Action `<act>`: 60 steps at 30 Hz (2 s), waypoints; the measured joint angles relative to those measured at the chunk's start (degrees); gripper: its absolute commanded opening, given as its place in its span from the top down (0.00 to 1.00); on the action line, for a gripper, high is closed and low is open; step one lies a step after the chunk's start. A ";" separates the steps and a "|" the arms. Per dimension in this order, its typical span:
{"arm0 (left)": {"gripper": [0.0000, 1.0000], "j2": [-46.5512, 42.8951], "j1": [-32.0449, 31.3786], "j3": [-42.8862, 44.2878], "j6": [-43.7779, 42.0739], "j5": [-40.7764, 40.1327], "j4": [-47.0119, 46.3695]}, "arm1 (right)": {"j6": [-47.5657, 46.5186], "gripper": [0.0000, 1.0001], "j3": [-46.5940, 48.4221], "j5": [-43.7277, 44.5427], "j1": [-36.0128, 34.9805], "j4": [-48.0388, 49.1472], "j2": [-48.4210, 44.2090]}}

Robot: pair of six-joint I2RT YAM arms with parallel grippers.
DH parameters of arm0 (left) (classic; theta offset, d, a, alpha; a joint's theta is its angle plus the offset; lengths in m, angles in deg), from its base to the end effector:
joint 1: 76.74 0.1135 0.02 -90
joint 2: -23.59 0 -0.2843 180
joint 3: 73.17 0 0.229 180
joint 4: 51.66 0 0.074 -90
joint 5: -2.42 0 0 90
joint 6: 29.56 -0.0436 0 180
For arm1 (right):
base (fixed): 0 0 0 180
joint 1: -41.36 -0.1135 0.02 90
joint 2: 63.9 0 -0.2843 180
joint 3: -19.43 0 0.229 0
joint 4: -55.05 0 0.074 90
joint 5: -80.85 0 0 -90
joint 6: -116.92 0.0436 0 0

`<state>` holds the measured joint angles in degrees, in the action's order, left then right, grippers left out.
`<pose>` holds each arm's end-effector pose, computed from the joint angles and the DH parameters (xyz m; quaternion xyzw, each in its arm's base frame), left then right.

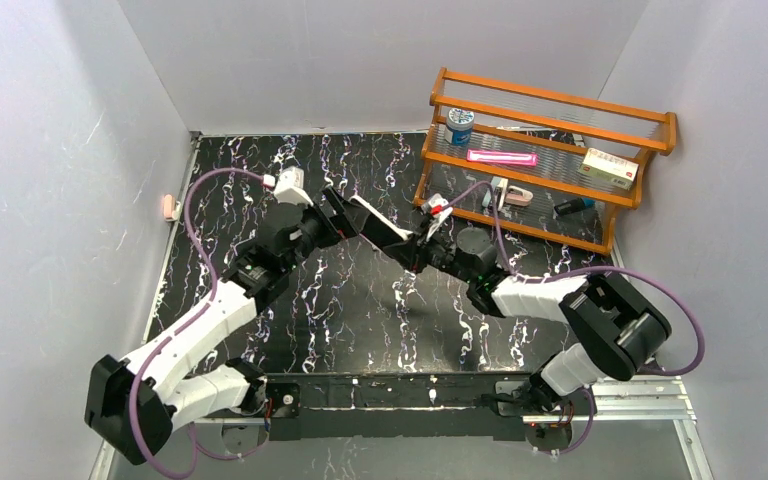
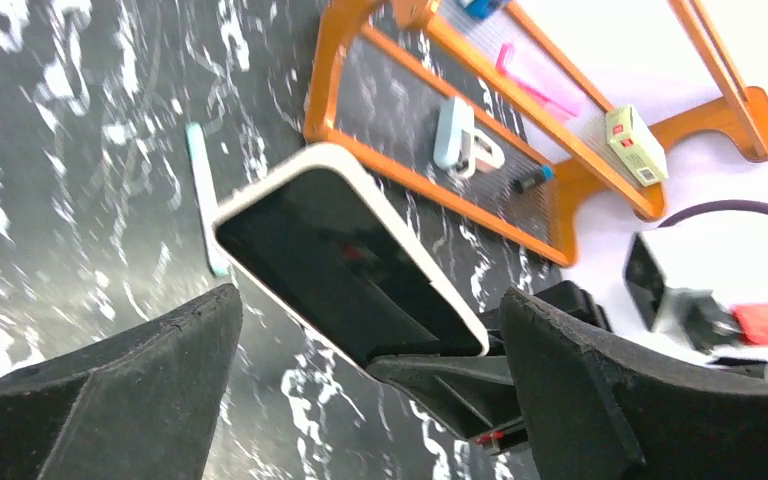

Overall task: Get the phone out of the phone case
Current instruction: Adjust the phone.

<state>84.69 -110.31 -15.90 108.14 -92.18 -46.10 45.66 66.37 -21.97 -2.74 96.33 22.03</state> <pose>0.1911 -0.1226 0.3279 -0.1195 0.7530 -0.3977 0.5104 0.2046 0.2117 0.2577 -0.2297 0.6540 0.4396 0.5712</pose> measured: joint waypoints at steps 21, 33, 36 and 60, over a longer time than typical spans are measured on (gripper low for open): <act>0.02 1.92 0.57 17.00 -52.74 11.98 19.71 | -11.15 0.99 3.04 -18.05 7.76 -23.98 -5.53; 0.06 7.21 0.57 18.10 -69.51 30.53 26.43 | -17.97 0.99 5.60 -26.51 7.76 -29.83 -5.11; 0.12 9.07 0.57 18.10 -71.78 34.07 28.63 | -20.13 0.99 6.38 -28.63 7.72 -31.08 -4.85; 0.67 16.63 0.74 18.95 -77.96 48.06 36.79 | -36.00 0.99 16.48 -34.62 3.32 -45.79 -0.24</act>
<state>101.33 -109.56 3.05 30.17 -44.11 -9.31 9.66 82.85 -56.59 0.58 50.54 21.79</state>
